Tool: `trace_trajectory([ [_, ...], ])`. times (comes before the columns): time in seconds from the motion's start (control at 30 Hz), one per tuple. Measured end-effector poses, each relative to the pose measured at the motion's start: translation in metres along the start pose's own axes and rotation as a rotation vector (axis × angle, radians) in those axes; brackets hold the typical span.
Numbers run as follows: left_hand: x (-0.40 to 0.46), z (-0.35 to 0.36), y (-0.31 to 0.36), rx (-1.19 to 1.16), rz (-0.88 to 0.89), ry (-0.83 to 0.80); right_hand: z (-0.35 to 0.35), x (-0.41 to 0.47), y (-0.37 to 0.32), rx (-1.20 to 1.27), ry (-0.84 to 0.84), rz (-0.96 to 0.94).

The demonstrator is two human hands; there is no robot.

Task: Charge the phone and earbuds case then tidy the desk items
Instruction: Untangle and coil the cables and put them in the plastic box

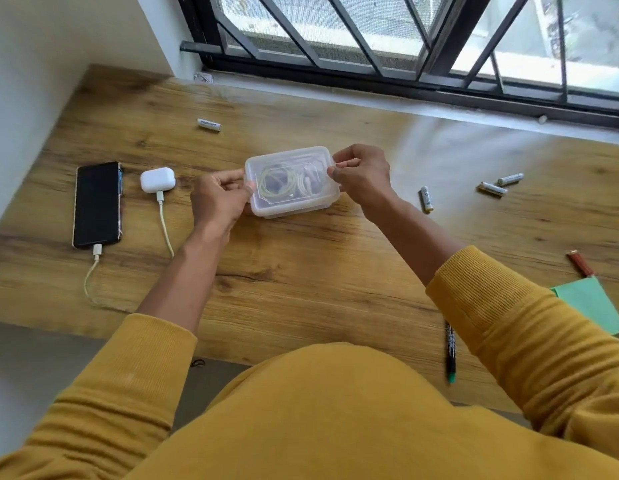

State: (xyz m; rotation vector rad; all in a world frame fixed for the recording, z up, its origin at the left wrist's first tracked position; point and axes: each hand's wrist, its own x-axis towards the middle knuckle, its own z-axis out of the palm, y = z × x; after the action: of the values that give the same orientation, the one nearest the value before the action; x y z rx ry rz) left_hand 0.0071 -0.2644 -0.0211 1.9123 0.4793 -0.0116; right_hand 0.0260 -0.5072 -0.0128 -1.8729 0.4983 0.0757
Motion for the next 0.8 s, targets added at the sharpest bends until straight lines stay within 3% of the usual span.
trace_trajectory([
  [0.4,0.001,0.001,0.013,-0.058,-0.124,-0.087,0.0,0.006,0.004,0.049,-0.054,0.074],
  [0.8,0.007,-0.002,0.008,-0.138,-0.303,-0.15,-0.013,0.011,-0.009,-0.017,-0.223,0.312],
])
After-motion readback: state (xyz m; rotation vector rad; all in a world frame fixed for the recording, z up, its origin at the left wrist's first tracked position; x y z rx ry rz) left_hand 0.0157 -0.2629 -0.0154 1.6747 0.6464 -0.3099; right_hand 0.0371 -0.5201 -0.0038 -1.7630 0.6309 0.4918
